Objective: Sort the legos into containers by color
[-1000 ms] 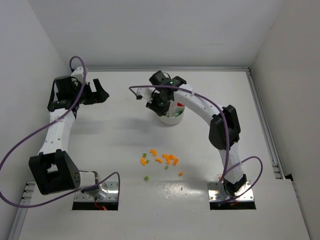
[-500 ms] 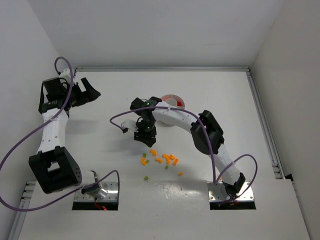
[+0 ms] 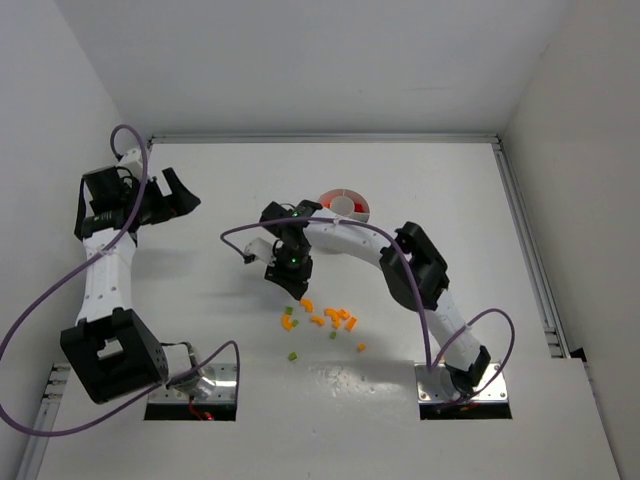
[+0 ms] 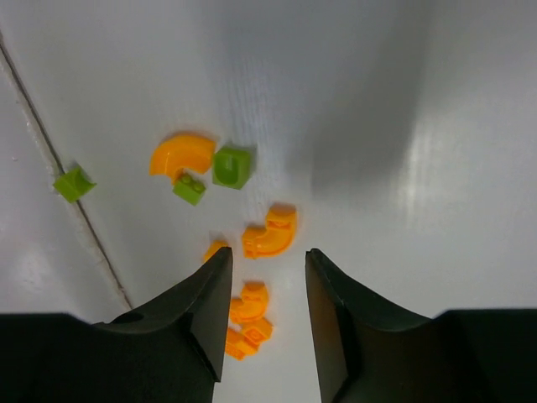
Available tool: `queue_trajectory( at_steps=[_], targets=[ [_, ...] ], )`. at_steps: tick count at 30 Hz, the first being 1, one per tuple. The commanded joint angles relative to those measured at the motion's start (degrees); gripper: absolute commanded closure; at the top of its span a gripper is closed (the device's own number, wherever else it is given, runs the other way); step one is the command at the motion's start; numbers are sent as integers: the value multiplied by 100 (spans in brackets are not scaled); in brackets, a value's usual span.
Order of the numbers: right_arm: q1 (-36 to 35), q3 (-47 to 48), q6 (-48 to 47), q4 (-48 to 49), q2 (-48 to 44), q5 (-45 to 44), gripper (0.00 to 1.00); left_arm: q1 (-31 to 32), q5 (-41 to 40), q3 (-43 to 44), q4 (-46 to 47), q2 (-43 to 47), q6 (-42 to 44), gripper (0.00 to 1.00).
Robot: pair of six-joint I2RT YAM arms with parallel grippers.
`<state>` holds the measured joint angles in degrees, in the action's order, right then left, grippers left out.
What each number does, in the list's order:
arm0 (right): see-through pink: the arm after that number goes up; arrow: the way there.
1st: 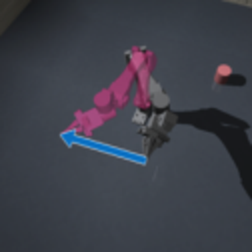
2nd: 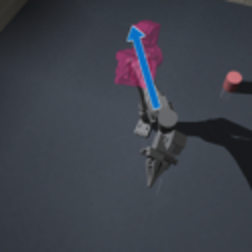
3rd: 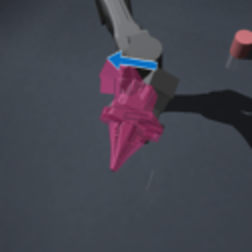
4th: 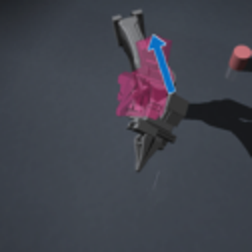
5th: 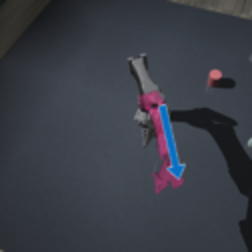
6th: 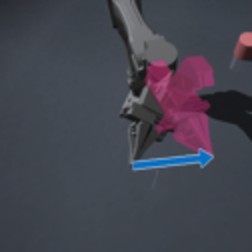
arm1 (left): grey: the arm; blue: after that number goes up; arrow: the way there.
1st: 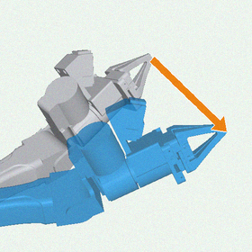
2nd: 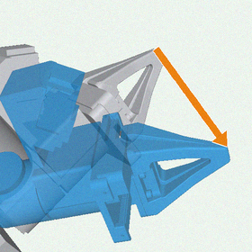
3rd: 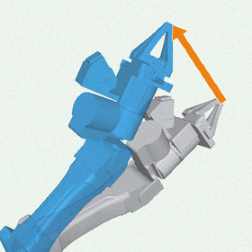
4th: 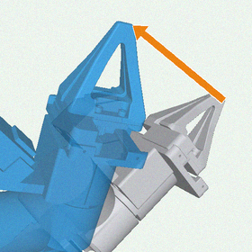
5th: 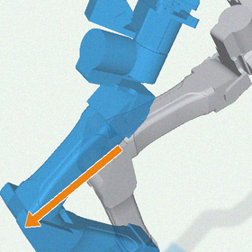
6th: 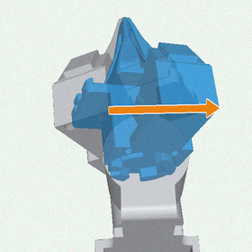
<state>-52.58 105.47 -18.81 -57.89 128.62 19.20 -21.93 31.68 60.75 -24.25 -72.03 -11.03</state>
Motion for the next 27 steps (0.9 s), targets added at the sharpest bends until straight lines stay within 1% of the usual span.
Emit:
queue_trajectory(
  at_steps=[1,3,6,8,10,13,18,22,27],
  targets=[
    [-148,-377,675,365,-337,66,60,-179,49,-151,-88,461,311,1],
    [-209,-536,869,673,-408,66,60,-180,-83,-326,-89,733,434,1],
    [-271,-641,993,788,-460,66,60,-180,-145,-450,-212,988,496,1],
    [-271,-703,1046,937,-460,66,58,-180,-145,-520,-273,1112,566,1],
    [-323,-703,1046,937,-460,-13,58,-180,-145,-573,-273,1182,567,1],
    [-428,-581,1098,990,-408,-127,57,-180,-145,-573,-325,1182,567,1],
    [-630,-528,1099,990,-294,-565,57,-232,-145,-625,-326,1182,672,1],
    [-745,-317,1099,937,-101,-698,57,-232,-145,-626,-326,1182,734,1],
    [-859,-317,1099,937,-38,-874,57,-294,-145,-626,-326,1182,848,1]
  ],
)
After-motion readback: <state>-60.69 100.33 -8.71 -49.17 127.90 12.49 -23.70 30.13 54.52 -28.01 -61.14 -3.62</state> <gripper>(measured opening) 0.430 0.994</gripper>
